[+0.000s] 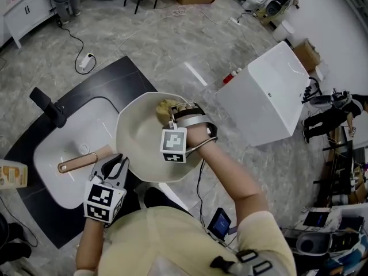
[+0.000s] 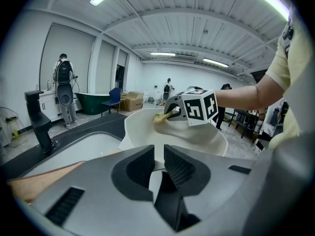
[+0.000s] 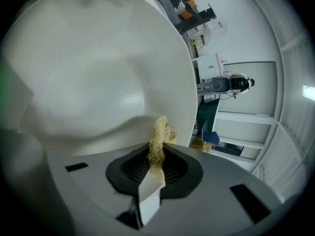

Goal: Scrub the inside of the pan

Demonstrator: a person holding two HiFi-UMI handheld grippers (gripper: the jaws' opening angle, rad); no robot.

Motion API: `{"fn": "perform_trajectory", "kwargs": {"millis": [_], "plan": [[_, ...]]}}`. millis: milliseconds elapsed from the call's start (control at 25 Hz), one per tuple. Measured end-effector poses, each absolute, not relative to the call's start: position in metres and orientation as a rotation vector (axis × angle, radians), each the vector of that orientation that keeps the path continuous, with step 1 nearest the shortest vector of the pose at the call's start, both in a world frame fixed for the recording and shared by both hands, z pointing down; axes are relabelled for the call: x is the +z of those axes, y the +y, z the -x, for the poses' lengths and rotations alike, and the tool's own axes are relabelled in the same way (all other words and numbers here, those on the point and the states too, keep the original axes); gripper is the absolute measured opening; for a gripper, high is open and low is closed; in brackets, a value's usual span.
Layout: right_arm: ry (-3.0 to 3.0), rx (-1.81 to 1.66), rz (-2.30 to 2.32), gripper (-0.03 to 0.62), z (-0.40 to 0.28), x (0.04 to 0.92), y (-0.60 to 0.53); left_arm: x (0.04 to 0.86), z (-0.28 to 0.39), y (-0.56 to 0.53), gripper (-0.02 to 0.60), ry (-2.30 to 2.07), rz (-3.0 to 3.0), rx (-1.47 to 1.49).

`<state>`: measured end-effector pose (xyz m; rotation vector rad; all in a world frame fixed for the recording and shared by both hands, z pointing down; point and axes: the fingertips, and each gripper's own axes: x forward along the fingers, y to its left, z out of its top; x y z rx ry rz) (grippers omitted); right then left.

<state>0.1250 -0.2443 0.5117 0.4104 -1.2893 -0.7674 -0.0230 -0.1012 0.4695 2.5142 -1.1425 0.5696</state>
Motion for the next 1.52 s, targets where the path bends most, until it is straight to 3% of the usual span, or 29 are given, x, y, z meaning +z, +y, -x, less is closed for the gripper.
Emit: {"fn": "perform_trajectory", "kwargs": {"millis": [600,1000,1520], "plan": [[-1.802,-0.455,-0.666,0.057,-0.086,0.484,-0.216,0.470,0.024,-0.102,0.046,-1.152,-2.486,0.542],[-1.651,-0.166,-0.694,0.057,-0.121,0.511,-0.212,0.470,0.024,-0.102,0.046,-1.151,-2.480,0.539],[-1.487,-0.093,-0.755,0.057,-0.135,0.534,-0.216,0.469,0.024,-0.103,0.046,-1.154,-2.481,0.536]]}}
